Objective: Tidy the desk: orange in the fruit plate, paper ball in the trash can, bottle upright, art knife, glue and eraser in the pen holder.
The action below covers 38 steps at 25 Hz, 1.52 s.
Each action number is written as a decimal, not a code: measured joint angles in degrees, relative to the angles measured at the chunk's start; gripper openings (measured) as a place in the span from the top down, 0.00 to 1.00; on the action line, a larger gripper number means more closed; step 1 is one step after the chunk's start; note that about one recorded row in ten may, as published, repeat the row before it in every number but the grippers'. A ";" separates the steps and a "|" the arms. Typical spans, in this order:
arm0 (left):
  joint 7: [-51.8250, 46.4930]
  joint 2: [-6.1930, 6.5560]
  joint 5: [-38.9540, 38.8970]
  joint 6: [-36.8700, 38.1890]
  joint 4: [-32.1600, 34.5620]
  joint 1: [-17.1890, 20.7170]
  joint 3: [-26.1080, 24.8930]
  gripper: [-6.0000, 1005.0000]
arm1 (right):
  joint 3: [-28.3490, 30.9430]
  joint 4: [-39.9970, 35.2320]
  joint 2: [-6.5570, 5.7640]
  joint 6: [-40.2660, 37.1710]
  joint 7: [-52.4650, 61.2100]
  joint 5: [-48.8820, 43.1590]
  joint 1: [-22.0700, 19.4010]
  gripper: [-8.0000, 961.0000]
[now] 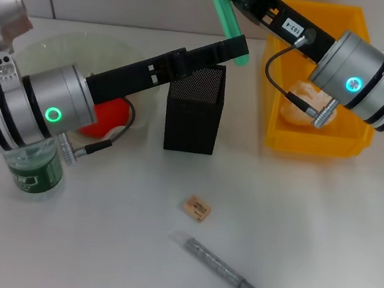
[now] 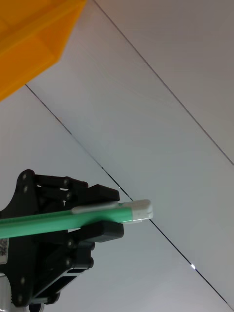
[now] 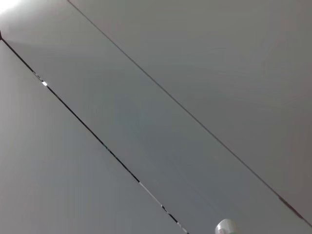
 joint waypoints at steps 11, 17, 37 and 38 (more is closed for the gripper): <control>-0.25 0.00 0.01 -0.61 -0.07 -0.55 0.19 0.41 | 0.00 -0.02 0.00 -0.11 -0.38 -0.23 0.06 0.82; -0.25 -0.01 0.02 -0.99 -0.31 -0.85 0.68 0.55 | 0.00 -0.02 0.00 -0.25 -0.41 -0.22 0.06 0.80; 2.56 0.00 -1.92 -0.53 0.08 -0.25 1.63 0.90 | 0.34 0.05 0.00 -0.88 -0.22 0.12 -0.41 0.70; 2.66 0.00 -1.96 -0.45 0.10 -0.24 1.64 0.90 | 0.56 0.06 0.00 -1.34 0.06 0.18 -0.47 0.70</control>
